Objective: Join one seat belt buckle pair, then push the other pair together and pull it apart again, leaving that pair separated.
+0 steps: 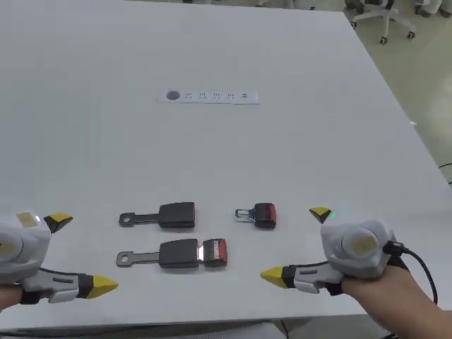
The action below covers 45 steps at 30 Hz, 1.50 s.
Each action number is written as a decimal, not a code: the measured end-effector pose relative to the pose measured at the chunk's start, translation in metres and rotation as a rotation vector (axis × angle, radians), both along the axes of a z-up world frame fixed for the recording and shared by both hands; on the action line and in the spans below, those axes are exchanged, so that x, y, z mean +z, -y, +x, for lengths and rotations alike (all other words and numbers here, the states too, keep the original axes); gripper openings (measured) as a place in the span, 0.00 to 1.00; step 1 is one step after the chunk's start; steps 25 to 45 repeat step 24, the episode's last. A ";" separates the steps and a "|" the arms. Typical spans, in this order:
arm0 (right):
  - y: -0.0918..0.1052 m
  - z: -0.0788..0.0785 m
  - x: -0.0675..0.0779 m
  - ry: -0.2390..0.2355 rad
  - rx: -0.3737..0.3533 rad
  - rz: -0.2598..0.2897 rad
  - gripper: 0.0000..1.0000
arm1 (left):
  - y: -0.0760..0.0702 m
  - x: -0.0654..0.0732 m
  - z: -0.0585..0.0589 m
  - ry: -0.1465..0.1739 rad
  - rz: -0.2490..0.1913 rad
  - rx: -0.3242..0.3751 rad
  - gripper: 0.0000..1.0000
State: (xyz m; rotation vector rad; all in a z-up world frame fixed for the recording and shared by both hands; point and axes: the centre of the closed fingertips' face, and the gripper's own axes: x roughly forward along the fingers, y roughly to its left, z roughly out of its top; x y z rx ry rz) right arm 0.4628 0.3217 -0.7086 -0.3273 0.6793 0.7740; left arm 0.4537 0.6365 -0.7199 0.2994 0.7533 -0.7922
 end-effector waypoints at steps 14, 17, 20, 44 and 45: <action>-0.002 -0.002 0.019 0.031 -0.002 -0.012 0.99 | 0.002 0.004 -0.005 0.002 -0.014 0.002 1.00; 0.000 -0.003 0.017 0.029 -0.006 -0.015 0.99 | 0.002 0.002 -0.009 -0.004 -0.011 -0.002 1.00; 0.002 -0.004 0.016 0.023 -0.007 -0.018 0.99 | 0.006 0.006 -0.014 -0.006 -0.009 -0.007 1.00; 0.005 -0.006 0.015 0.017 -0.021 -0.012 0.99 | 0.003 0.008 -0.013 -0.003 -0.007 -0.009 1.00; 0.005 -0.006 0.015 0.017 -0.021 -0.012 0.99 | 0.003 0.008 -0.013 -0.003 -0.007 -0.009 1.00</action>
